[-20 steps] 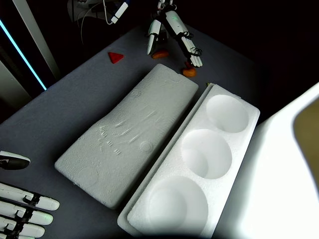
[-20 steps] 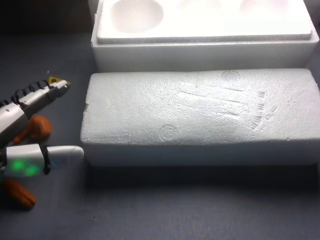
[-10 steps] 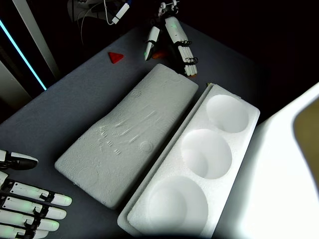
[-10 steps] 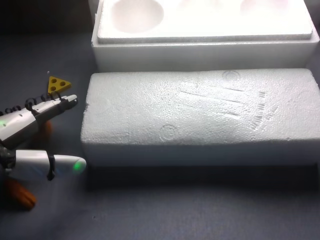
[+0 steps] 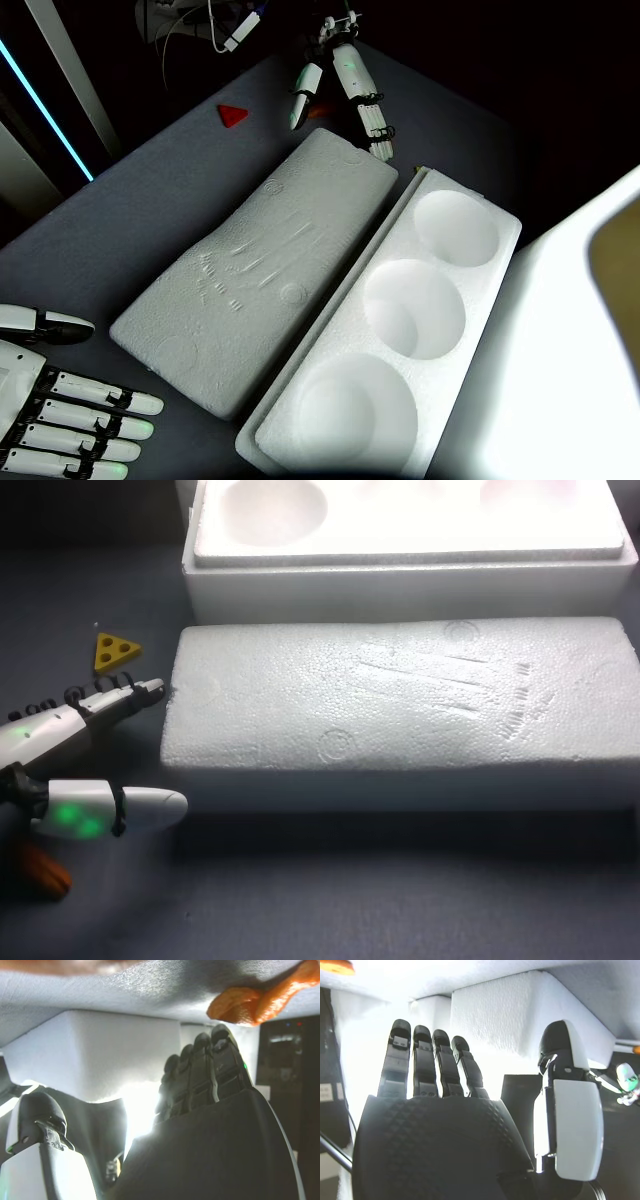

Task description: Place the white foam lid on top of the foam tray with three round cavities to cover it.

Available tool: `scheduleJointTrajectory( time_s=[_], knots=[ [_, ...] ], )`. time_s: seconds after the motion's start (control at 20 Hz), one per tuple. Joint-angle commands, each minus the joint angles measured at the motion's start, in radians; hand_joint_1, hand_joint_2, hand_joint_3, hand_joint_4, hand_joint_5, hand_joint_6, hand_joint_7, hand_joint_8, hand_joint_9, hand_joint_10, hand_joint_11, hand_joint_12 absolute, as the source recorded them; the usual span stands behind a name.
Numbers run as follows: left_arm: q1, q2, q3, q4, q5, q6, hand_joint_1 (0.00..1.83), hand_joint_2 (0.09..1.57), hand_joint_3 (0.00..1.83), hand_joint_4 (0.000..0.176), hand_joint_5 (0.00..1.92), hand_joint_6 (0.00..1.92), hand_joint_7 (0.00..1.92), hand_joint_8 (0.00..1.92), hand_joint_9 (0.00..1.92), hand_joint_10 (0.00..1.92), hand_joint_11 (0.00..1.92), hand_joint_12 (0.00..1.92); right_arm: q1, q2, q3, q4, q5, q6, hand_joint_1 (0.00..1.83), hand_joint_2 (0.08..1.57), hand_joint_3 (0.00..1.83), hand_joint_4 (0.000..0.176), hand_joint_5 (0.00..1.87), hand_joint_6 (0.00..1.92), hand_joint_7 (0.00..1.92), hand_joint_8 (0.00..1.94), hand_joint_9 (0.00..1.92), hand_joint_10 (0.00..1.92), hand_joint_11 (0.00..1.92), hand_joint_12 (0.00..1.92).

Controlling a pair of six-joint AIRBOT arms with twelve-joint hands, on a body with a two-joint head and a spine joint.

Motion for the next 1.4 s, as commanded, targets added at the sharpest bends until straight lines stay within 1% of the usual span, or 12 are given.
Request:
scheduleJointTrajectory(
  time_s=[0.0, 0.05, 0.15, 0.3, 0.45, 0.55, 0.65, 0.75, 0.8, 0.85, 1.05, 1.35],
  knots=[
    [-0.015, -0.001, 0.006, -0.011, -0.109, -0.002, 0.44, 0.93, 0.00, 0.000, 0.00, 0.00, 0.00, 0.00, 0.00, 0.00, 0.00, 0.00, 0.014, 0.007, 0.009, 0.009, 0.091, -0.004, 0.59, 1.11, 0.00, 0.000, 0.00, 0.00, 0.00, 0.00, 0.00, 0.00, 0.00, 0.55],
    [-0.018, -0.005, 0.009, -0.016, -0.109, 0.001, 0.44, 0.93, 0.00, 0.000, 0.00, 0.00, 0.00, 0.00, 0.00, 0.00, 0.00, 0.00, 0.016, 0.005, 0.011, 0.014, 0.091, -0.007, 0.59, 1.11, 0.00, 0.000, 0.00, 0.00, 0.00, 0.00, 0.00, 0.00, 0.00, 0.55],
    [-0.026, -0.014, 0.016, -0.021, -0.104, 0.003, 0.46, 0.95, 0.01, 0.000, 0.00, 0.00, 0.00, 0.00, 0.00, 0.00, 0.00, 0.00, 0.017, -0.002, 0.016, 0.033, 0.091, -0.017, 0.61, 1.11, 0.00, 0.000, 0.00, 0.00, 0.00, 0.00, 0.00, 0.00, 0.00, 0.91],
    [-0.031, -0.020, 0.020, -0.028, -0.102, 0.007, 0.48, 0.96, 0.01, 0.000, 0.00, 0.00, 0.00, 0.00, 0.00, 0.00, 0.00, 0.00, 0.027, -0.015, 0.025, 0.042, 0.095, -0.017, 0.61, 1.12, 0.00, 0.000, 0.00, 0.00, 0.00, 0.00, 0.00, 0.00, 0.00, 1.04],
    [-0.035, -0.028, 0.022, -0.030, -0.102, 0.008, 0.48, 0.97, 0.01, 0.000, 0.00, 0.00, 0.00, 0.00, 0.00, 0.00, 0.00, 0.00, 0.044, -0.031, 0.035, 0.044, 0.097, -0.017, 0.59, 1.12, 0.00, 0.000, 0.00, 0.00, 0.00, 0.00, 0.00, 0.00, 0.00, 0.85],
    [-0.039, -0.035, 0.025, -0.033, -0.102, 0.008, 0.48, 0.96, 0.01, 0.000, 0.00, 0.00, 0.00, 0.00, 0.00, 0.00, 0.00, 0.00, 0.053, -0.042, 0.039, 0.044, 0.097, -0.017, 0.57, 1.10, 0.00, 0.000, 0.00, 0.00, 0.00, 0.00, 0.00, 0.00, 0.00, 0.96],
    [-0.043, -0.041, 0.027, -0.033, -0.100, 0.008, 0.50, 0.96, 0.00, 0.000, 0.00, 0.00, 0.00, 0.00, 0.00, 0.00, 0.00, 0.00, 0.058, -0.051, 0.042, 0.044, 0.097, -0.017, 0.58, 1.09, 0.00, 0.000, 0.00, 0.00, 0.00, 0.00, 0.00, 0.00, 0.00, 0.78],
    [-0.047, -0.046, 0.030, -0.033, -0.099, 0.008, 0.50, 0.95, 0.00, 0.000, 0.00, 0.00, 0.00, 0.00, 0.00, 0.00, 0.00, 0.00, 0.066, -0.061, 0.047, 0.044, 0.097, -0.017, 0.59, 1.09, 0.00, 0.000, 0.00, 0.00, 0.00, 0.00, 0.00, 0.00, 0.00, 0.90],
    [-0.047, -0.047, 0.031, -0.033, -0.099, 0.008, 0.51, 0.95, 0.00, 0.000, 0.00, 0.00, 0.00, 0.00, 0.00, 0.00, 0.00, 0.00, 0.069, -0.066, 0.049, 0.043, 0.097, -0.017, 0.59, 1.11, 0.00, 0.000, 0.00, 0.00, 0.00, 0.00, 0.12, 0.05, 0.00, 1.48],
    [-0.048, -0.048, 0.032, -0.033, -0.097, 0.007, 0.52, 0.95, 0.00, 0.000, 0.00, 0.00, 0.00, 0.00, 0.00, 0.00, 0.00, 0.00, 0.074, -0.071, 0.052, 0.042, 0.097, -0.017, 0.60, 1.12, 0.00, 0.000, 0.00, 0.00, 0.00, 0.00, 0.17, 0.07, 0.00, 1.57],
    [-0.049, -0.055, 0.033, -0.035, -0.100, 0.006, 0.53, 0.95, 0.00, 0.000, 0.00, 0.00, 0.00, 0.00, 0.00, 0.00, 0.00, 0.00, 0.082, -0.080, 0.058, 0.044, 0.099, -0.017, 0.62, 1.11, 0.00, 0.000, 0.00, 0.00, 0.00, 0.00, 0.14, 0.06, 0.00, 1.54],
    [-0.049, -0.071, 0.039, -0.029, -0.119, -0.023, 0.52, 1.03, 0.02, 0.000, 0.06, 0.02, 0.03, 0.01, 0.00, 0.00, 0.01, 0.01, 0.083, -0.086, 0.058, 0.046, 0.104, -0.010, 0.58, 1.18, 0.01, 0.000, 0.00, 0.00, 0.01, 0.00, 0.10, 0.03, 0.00, 1.20]
  ],
)
